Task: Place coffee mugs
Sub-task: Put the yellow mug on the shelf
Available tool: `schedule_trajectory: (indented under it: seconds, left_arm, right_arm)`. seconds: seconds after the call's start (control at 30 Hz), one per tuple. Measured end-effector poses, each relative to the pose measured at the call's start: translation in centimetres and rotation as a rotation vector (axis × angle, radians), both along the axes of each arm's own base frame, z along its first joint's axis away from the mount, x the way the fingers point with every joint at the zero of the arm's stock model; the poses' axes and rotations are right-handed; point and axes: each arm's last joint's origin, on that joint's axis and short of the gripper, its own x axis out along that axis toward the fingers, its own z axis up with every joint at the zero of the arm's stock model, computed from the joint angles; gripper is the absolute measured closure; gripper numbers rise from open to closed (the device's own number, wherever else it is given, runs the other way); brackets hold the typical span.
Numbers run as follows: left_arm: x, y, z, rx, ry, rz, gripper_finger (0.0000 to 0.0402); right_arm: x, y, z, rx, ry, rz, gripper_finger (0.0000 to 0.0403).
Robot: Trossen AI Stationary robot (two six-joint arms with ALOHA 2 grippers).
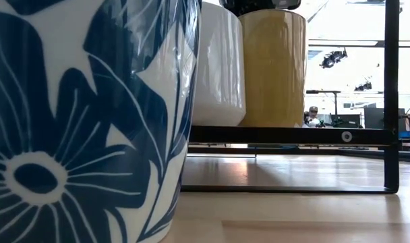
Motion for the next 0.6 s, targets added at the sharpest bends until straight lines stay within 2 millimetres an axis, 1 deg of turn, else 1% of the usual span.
schedule_trajectory:
  seconds: [0.13,0.33,0.43,0.6]
  left_arm:
    - [0.0,0.0,0.0,0.000,0.000,0.002,0.0298]
    - [-0.5,0.1,0.8,-0.001,-0.004,0.013,0.0261]
    - [-0.7,0.1,1.7,-0.008,-0.029,0.021,0.0253]
    - [-0.9,-0.2,2.3,-0.016,-0.052,0.023,0.0249]
  right_arm:
    - [0.0,0.0,0.0,0.003,0.004,0.001,0.0343]
    - [0.0,0.0,0.0,0.003,0.006,0.002,0.0343]
    - [0.0,0.0,0.0,0.003,0.006,0.002,0.0343]
    - [0.0,0.0,0.0,0.003,0.006,0.002,0.0343]
